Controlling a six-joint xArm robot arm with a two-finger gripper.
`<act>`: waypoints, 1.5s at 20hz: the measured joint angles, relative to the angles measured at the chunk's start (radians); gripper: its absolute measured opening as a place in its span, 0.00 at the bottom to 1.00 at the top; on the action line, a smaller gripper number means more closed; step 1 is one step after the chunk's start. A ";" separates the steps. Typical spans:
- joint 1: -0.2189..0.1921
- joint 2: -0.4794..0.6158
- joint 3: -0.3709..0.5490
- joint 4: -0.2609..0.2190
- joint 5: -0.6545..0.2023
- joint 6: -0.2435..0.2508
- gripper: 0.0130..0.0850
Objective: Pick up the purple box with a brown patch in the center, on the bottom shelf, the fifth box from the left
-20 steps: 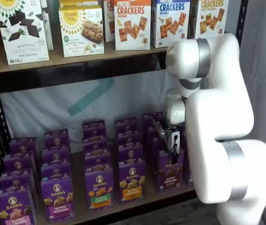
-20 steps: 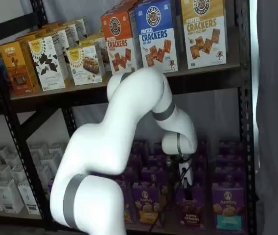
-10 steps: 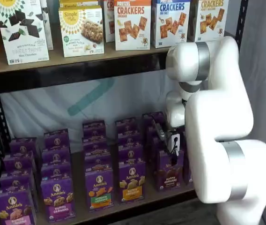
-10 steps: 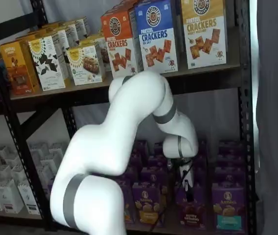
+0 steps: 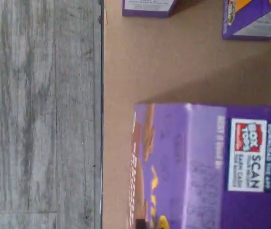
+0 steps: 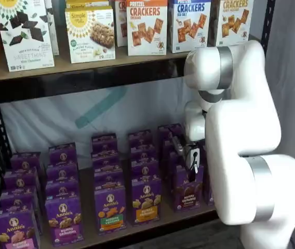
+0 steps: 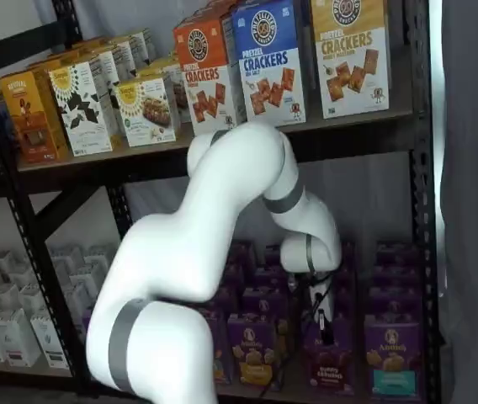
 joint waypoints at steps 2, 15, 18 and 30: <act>-0.001 -0.005 0.008 -0.003 -0.006 0.002 0.44; -0.005 -0.053 0.076 -0.026 0.000 0.020 0.33; -0.006 -0.069 0.115 -0.032 -0.047 0.025 0.33; 0.011 -0.133 0.191 -0.070 -0.005 0.079 0.28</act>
